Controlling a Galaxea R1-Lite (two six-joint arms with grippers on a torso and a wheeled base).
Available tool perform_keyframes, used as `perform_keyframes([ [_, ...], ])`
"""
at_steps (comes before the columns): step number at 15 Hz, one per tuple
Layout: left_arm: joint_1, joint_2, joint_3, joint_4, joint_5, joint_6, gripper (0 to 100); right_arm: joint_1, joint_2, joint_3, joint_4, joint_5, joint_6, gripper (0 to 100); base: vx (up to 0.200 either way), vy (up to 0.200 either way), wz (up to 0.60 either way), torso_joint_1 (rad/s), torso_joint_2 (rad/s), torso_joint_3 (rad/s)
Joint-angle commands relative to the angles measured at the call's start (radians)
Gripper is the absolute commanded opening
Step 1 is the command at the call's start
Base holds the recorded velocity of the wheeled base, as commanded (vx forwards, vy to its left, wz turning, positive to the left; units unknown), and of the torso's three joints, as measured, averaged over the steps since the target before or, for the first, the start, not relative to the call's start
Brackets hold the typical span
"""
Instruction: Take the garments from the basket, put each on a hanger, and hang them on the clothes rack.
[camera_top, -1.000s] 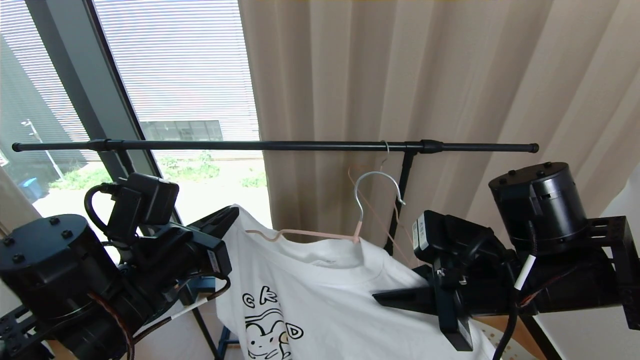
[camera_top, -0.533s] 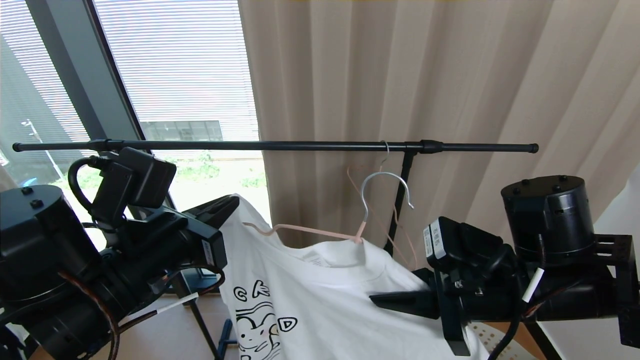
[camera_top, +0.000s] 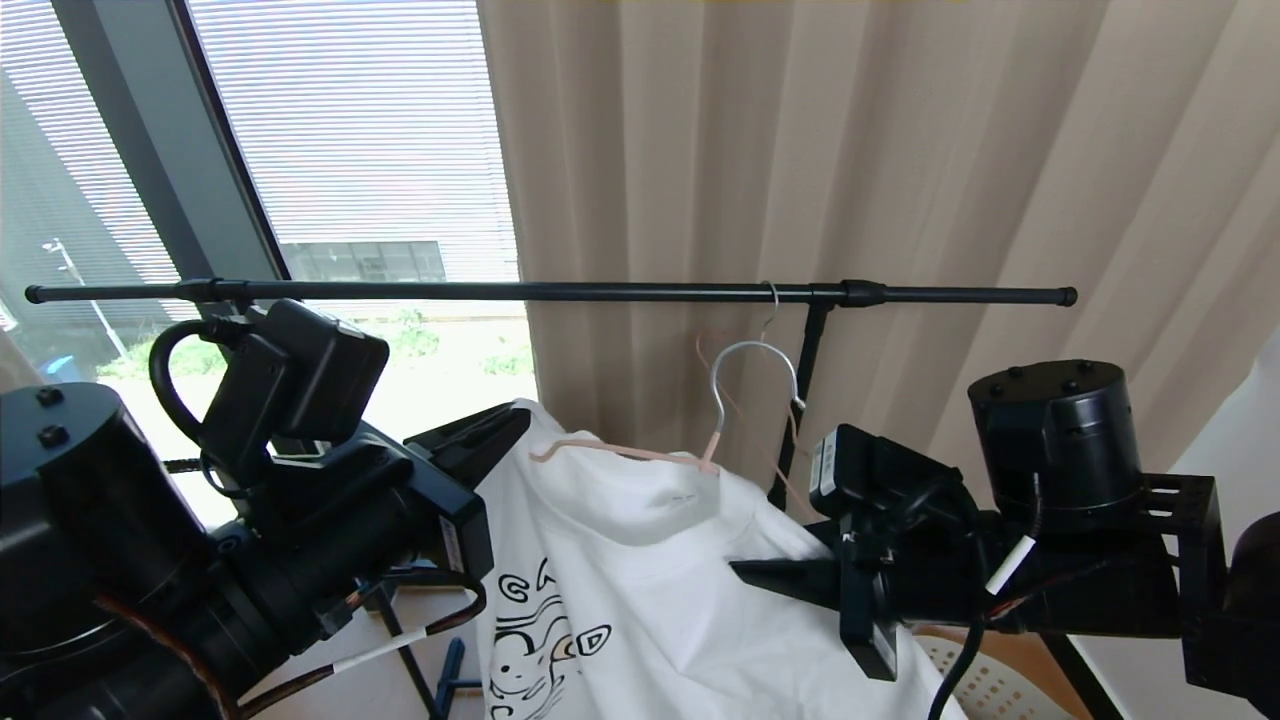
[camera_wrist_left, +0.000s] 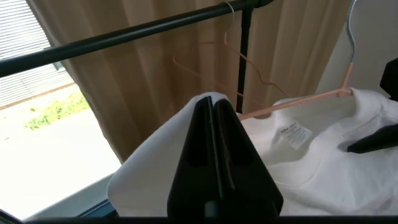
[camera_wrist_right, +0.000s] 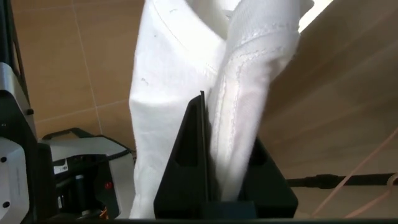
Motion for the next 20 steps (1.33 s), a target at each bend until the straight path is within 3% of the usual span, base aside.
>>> perform_keyframes([
  [1,-0.028,0.002,-0.017,0.005,0.002,0.000,0,0.004,0.057,0.019,-0.035,-0.039,0.000,0,0.000,0.000,0.00,0.000,0.00,0.000],
  [9,-0.063,0.025,-0.044,0.005,0.004,-0.002,0,0.044,0.110,0.033,-0.065,-0.057,0.002,0,0.000,0.000,0.00,0.000,0.00,0.000],
  [14,-0.102,0.028,-0.067,0.005,0.004,-0.003,0,0.075,0.184,0.076,-0.262,-0.057,0.069,0,0.000,0.000,0.00,0.000,0.00,0.000],
  [20,-0.106,0.045,-0.084,0.008,-0.001,-0.003,0,0.075,0.192,0.088,-0.363,-0.019,0.137,0,0.000,0.000,0.00,0.000,0.00,0.000],
])
